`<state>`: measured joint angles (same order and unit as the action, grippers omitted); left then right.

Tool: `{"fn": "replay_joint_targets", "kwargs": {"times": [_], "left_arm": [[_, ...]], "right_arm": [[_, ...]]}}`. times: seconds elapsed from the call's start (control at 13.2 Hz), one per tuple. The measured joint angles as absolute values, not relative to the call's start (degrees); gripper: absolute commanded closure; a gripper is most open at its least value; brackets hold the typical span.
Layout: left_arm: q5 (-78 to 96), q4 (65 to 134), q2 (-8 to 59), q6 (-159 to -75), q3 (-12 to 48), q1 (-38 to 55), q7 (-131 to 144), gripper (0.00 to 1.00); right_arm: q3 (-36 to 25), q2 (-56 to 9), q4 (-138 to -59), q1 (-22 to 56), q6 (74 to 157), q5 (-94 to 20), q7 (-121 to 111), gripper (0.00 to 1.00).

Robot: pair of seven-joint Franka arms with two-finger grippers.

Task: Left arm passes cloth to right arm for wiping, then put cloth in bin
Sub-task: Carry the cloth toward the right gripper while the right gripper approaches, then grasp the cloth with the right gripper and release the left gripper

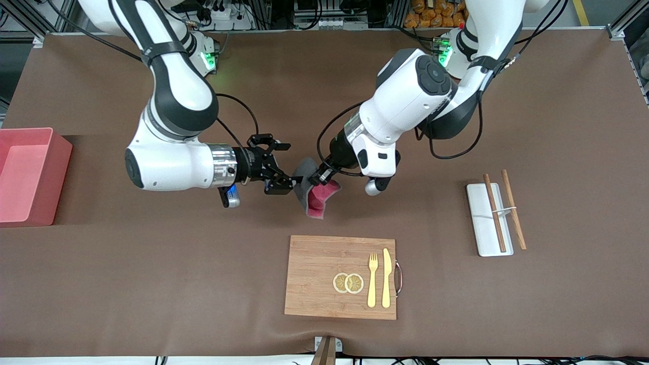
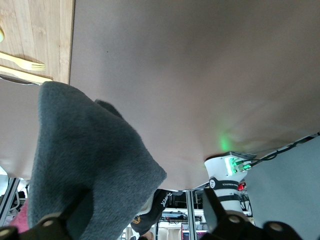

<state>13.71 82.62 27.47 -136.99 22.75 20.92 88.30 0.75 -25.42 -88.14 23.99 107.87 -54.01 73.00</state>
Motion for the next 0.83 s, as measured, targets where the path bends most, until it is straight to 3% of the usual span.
{"fn": "replay_joint_targets", "kwargs": {"times": [0.15,0.23,0.38,0.53,0.83], "left_arm": [[14.6,82.5,27.5,-137.3,22.8,21.1,89.2,1.0],[15.0,82.4,27.5,-137.5,22.8,21.2,89.5,1.0],[15.1,82.3,27.5,-137.7,22.8,21.5,90.4,1.0],[15.2,82.2,27.5,-137.7,22.8,21.9,90.7,1.0],[15.2,82.1,27.5,-137.8,22.8,22.2,91.0,1.0]], "right_arm": [[0.7,-26.5,-88.1,24.5,110.6,-54.0,73.2,0.43],[0.7,-27.0,-88.1,24.6,111.9,-54.0,73.2,0.35],[0.5,-27.8,-88.1,24.5,113.6,-54.0,73.2,0.05],[0.0,-28.1,-88.0,23.7,113.9,-54.1,73.2,0.0],[-0.1,-28.0,-85.8,22.3,112.1,-54.8,73.5,0.0]]}}
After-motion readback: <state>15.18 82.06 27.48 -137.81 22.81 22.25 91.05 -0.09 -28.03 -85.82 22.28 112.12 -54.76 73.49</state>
